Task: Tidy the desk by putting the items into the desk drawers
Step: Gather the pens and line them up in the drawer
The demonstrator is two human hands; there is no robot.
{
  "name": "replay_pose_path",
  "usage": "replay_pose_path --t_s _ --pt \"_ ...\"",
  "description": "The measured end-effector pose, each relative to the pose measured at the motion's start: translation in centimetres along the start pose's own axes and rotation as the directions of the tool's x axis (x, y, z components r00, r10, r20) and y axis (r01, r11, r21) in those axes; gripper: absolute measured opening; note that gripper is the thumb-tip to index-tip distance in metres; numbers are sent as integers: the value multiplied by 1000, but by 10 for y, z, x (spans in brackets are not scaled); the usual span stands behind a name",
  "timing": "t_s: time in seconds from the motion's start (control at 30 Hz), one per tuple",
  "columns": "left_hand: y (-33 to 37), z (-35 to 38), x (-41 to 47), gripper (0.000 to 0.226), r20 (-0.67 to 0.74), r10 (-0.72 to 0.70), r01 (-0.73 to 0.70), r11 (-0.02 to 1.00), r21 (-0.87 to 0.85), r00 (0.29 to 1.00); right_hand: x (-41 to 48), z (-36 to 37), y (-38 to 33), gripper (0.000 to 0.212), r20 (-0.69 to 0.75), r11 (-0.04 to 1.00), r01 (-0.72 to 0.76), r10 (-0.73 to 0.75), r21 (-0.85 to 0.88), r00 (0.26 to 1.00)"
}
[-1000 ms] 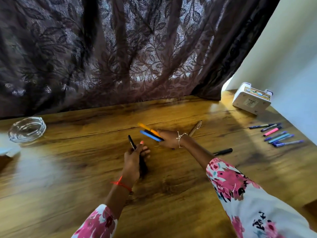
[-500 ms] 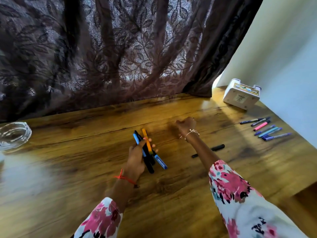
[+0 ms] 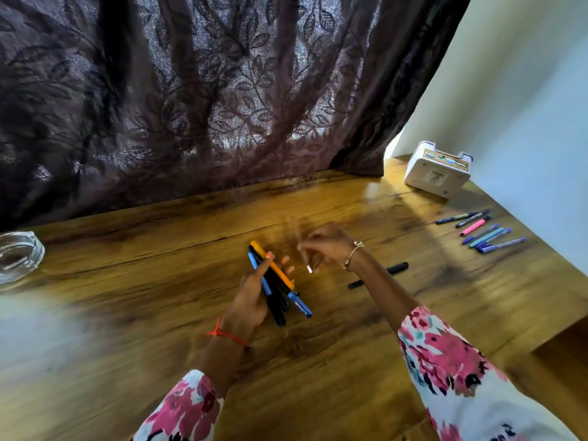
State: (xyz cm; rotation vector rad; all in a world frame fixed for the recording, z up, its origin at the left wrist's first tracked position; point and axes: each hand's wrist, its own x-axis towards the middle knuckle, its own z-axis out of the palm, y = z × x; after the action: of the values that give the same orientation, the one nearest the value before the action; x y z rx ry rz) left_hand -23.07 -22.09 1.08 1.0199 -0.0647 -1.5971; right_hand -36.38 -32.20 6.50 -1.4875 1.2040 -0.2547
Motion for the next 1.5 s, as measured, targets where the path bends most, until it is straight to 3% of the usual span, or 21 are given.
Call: replay_pose_path --t_s 0.03,0.1,0.2,0.23,0.3,0.37,0.53,0.6,0.67,0.77,0.83,0.9,0.97,1.07,1.33,1.5 --pt "-1 1 0 26 12 -14 14 1000 21 1000 -7 6 -2 14 95 1000 19 -18 -17 995" --pt "-6 6 0 32 19 -21 20 996 84 1000 -12 11 0 20 110 991 49 -35 -128 993" --pt "-13 10 0 22 14 -36 35 997 74 999 -9 -7 8 22 -139 939 51 -104 -341 985" --pt "-14 10 -1 23 24 -54 53 996 70 998 -10 -19 14 24 -187 878 23 -127 -479 974" --pt "-16 9 -1 24 31 -81 78 993 91 996 -14 -43 31 37 -197 646 -118 -51 -754 979" --pt "-16 9 -2 24 31 -89 85 991 107 996 -22 -57 50 46 -229 469 -233 67 -852 971" --pt "-21 15 -6 21 24 -100 98 991 90 995 -39 -62 80 32 -285 379 -271 17 -885 958" --pt "-25 19 -9 19 31 -112 108 988 109 993 -42 -62 82 28 -268 428 -252 24 -868 963" --pt "-31 23 -11 15 33 -122 117 985 126 992 -47 -60 80 23 -233 590 -206 31 -781 972" --pt "-45 34 -16 10 65 -137 125 980 157 988 -66 -50 70 5 -268 903 -138 26 -407 963" --pt "-57 47 -21 11 62 -172 155 966 209 983 -84 -41 66 11 -271 988 -103 69 -116 960" --pt "-69 61 -25 15 33 -186 172 954 246 982 -100 -30 67 8 -235 993 -109 95 -50 967" --pt "-85 77 -31 19 53 -215 192 940 282 975 -119 -24 74 6 -257 987 -121 90 -105 962" --pt "-114 101 -42 24 123 -288 237 917 322 950 -151 -26 100 18 -322 985 -133 93 -107 942" --pt "-194 138 -78 18 214 -450 309 823 477 867 -247 -48 157 12 -430 977 -157 205 146 879" --pt "-248 146 -104 18 167 -520 336 733 592 838 -300 -46 201 25 -475 944 -159 286 290 832"
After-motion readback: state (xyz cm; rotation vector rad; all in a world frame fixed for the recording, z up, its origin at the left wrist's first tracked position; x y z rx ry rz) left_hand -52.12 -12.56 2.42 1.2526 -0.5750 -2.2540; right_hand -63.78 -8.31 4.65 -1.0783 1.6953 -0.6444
